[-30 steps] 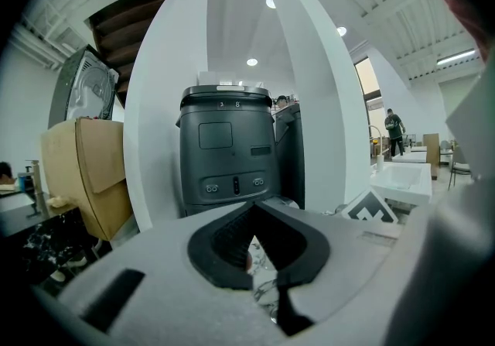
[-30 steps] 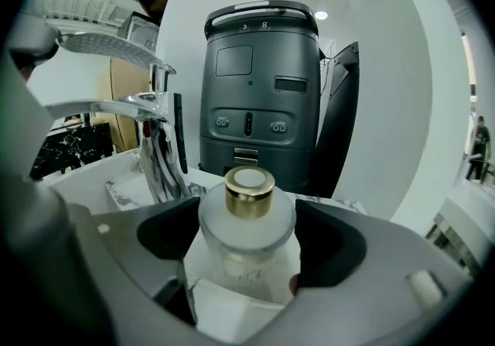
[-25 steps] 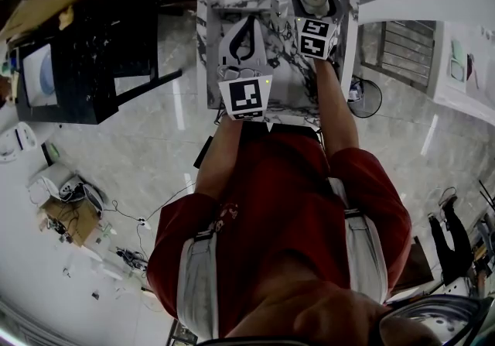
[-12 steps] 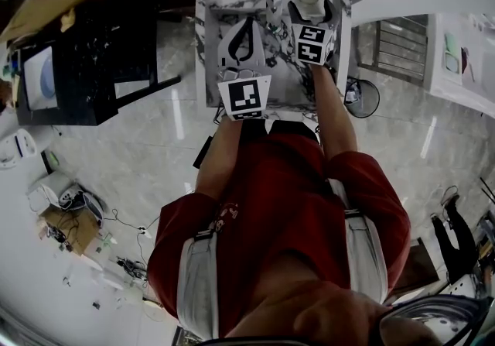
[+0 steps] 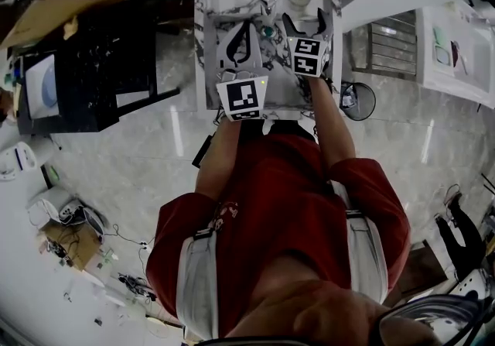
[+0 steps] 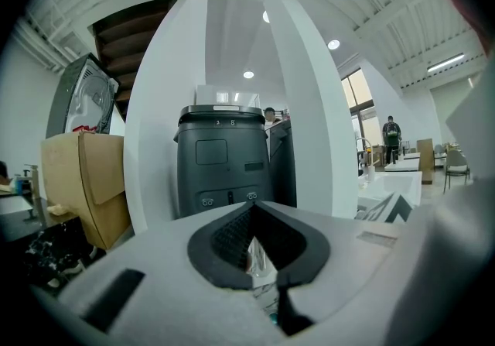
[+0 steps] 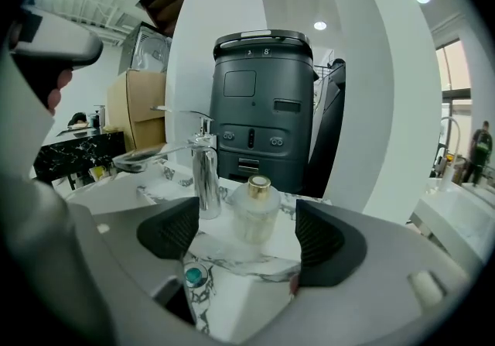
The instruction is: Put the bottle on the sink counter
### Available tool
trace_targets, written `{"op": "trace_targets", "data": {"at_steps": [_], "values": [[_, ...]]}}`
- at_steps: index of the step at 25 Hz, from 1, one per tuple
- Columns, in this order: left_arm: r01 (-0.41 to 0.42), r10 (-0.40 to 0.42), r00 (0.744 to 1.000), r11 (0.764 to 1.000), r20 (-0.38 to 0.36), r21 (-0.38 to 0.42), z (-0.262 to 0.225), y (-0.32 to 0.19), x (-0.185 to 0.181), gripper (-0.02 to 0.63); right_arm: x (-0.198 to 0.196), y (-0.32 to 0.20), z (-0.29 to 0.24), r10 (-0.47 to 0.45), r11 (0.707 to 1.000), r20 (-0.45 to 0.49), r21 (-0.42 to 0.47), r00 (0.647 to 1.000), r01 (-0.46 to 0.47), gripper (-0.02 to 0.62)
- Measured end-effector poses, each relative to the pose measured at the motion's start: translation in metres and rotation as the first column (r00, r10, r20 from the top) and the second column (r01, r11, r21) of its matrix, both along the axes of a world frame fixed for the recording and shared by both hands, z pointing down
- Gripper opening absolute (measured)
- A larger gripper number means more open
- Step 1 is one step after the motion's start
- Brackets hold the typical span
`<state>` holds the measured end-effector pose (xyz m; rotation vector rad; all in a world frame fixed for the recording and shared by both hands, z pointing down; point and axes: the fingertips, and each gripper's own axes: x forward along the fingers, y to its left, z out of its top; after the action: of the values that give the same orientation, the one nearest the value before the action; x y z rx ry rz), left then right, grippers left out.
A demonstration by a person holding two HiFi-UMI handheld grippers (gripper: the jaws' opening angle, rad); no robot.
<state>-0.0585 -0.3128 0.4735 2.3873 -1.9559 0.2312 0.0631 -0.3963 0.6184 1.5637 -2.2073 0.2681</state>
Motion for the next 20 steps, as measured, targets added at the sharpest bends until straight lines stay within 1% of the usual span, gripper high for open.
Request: {"op": "trace_targets", "data": {"at_steps": [4,11,17,20], "values": [[-0.017,0.017,1.0,1.0,0.0,0.023,-0.01,0.005,0.001,-0.006,-0.001,0.019,-0.014,-0.014,1.0,-0.001,0.028,1.0,0.014,0.391],[-0.055,0.056,0.998,0.997,-0.004,0.06,-0.025,0.015,0.006,-0.006,-0.003,0.05,-0.057,-0.014,0.995,0.029,0.098,0.999,0.011,0.391],[-0.092,0.093,0.996,0.993,-0.01,0.08,-0.034,0.022,0.011,-0.006,-0.009,0.069,-0.095,-0.031,0.985,0.027,0.169,0.999,0.026,0.392],[-0.102,0.104,0.994,0.991,-0.018,0.086,-0.036,0.026,0.011,-0.006,-0.014,0.077,-0.111,-0.037,0.979,0.041,0.201,0.998,0.028,0.391]]}}
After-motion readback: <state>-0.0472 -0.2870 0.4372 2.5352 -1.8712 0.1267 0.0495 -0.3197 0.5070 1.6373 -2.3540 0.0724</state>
